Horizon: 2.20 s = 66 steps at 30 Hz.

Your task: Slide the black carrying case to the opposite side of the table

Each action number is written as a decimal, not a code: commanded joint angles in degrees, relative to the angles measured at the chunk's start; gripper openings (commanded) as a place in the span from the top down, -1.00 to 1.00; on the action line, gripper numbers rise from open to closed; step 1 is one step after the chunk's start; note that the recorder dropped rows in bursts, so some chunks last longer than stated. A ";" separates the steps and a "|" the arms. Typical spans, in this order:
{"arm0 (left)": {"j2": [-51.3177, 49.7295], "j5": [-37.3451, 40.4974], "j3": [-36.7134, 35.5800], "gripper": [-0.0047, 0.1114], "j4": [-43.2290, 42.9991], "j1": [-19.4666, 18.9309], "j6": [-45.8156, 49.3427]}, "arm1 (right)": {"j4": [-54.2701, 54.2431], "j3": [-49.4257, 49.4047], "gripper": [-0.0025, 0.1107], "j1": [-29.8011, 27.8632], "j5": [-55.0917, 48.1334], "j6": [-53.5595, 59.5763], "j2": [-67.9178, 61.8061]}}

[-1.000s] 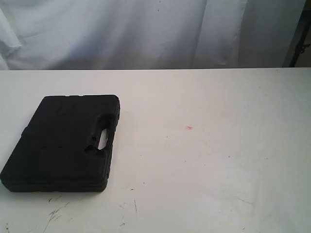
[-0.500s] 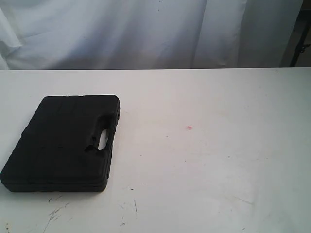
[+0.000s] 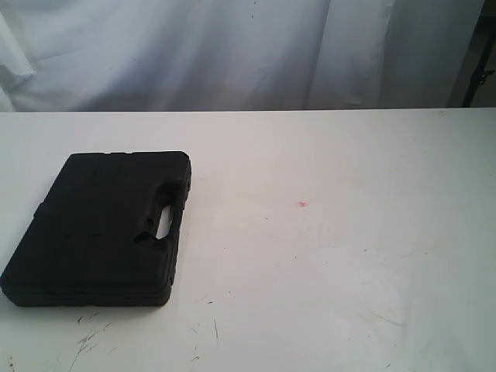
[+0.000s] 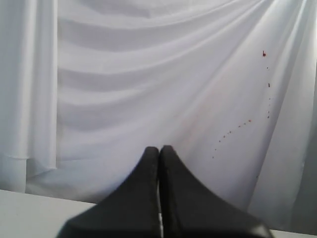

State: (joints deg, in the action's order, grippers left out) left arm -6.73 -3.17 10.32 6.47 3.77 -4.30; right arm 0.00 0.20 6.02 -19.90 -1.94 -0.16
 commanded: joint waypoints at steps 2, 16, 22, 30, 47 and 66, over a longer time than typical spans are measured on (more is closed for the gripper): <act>-13.97 8.01 13.99 0.92 0.67 0.21 -0.10 | 1.02 -0.20 0.96 -0.34 0.20 -0.18 0.16; -48.09 26.89 38.78 0.92 4.74 0.21 0.13 | 1.02 -0.20 0.96 -0.34 0.20 -0.18 0.16; -49.19 24.51 38.78 0.92 4.67 0.21 0.13 | 1.02 -0.20 0.96 -0.34 0.20 -0.18 0.16; -49.55 23.86 38.78 0.92 5.29 0.21 0.13 | 1.02 -0.20 0.96 -0.34 0.20 -0.18 0.16; -71.32 42.68 53.87 0.92 5.04 6.04 1.76 | 1.02 -0.20 0.96 -0.34 0.20 -0.18 0.16; -96.47 51.79 71.30 0.92 2.72 20.27 -8.15 | 1.02 -0.20 0.96 -0.34 0.20 -0.18 0.16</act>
State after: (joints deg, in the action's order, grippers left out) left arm -100.37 46.90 79.76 10.73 22.61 -9.50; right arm 0.00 0.20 6.02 -19.90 -1.94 -0.16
